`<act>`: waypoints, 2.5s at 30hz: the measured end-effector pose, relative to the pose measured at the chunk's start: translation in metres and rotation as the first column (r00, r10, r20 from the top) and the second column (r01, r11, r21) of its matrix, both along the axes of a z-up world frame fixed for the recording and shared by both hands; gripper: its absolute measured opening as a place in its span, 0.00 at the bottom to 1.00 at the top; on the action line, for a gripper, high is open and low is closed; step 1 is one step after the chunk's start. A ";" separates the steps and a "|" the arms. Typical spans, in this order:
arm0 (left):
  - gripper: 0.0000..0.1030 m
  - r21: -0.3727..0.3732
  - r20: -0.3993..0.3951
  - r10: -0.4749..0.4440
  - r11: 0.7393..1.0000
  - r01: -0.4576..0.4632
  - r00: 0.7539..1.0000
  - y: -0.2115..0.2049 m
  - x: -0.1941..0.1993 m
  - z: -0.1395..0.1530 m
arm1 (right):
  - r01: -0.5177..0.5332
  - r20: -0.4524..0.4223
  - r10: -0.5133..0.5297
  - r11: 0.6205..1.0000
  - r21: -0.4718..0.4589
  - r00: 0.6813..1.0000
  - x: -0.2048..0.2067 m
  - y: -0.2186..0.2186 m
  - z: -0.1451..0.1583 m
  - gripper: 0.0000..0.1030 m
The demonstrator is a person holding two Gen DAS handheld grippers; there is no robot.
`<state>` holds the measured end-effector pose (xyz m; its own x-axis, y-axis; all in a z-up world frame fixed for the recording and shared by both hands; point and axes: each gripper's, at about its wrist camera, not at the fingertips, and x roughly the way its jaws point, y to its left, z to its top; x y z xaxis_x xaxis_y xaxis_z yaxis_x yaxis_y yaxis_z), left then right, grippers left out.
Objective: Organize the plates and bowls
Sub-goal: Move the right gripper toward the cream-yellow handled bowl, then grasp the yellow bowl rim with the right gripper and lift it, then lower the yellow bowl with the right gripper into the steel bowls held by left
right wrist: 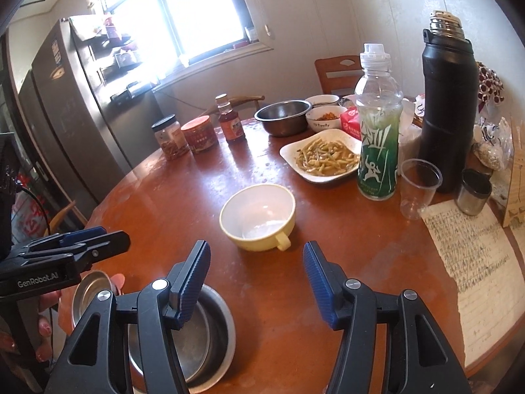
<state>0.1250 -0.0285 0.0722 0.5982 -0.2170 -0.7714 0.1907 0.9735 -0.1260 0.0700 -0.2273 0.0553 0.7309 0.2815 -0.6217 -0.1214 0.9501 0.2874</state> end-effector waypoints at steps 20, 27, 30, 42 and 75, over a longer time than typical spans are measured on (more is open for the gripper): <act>0.63 -0.047 -0.222 0.013 0.999 -0.023 0.975 -0.032 0.101 -0.071 | -0.059 -0.101 0.050 0.994 -0.087 0.994 0.113 0.000 -0.055 0.52; 0.63 -0.062 -0.290 0.029 0.997 -0.048 0.957 -0.033 0.122 -0.092 | -0.078 -0.148 0.066 0.994 -0.075 0.987 0.142 0.001 -0.077 0.37; 0.63 -0.070 -0.331 0.029 0.996 -0.055 0.943 -0.033 0.126 -0.103 | -0.090 -0.181 0.085 0.996 -0.020 0.980 0.147 -0.001 -0.084 0.29; 0.37 -0.172 -0.349 -0.026 0.984 -0.036 0.937 -0.036 0.122 -0.105 | -0.092 -0.156 0.093 0.996 0.009 0.983 0.136 0.007 -0.072 0.20; 0.37 -0.168 -0.101 0.026 0.985 -0.043 0.995 0.043 -0.044 -0.031 | -0.247 0.013 0.247 0.969 -0.015 0.969 -0.022 0.076 -0.010 0.22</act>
<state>0.0810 0.0150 0.0417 0.5305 -0.3303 -0.7807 0.1361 0.9422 -0.3062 0.0482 -0.1513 0.0453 0.6490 0.4466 -0.6160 -0.3572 0.8937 0.2717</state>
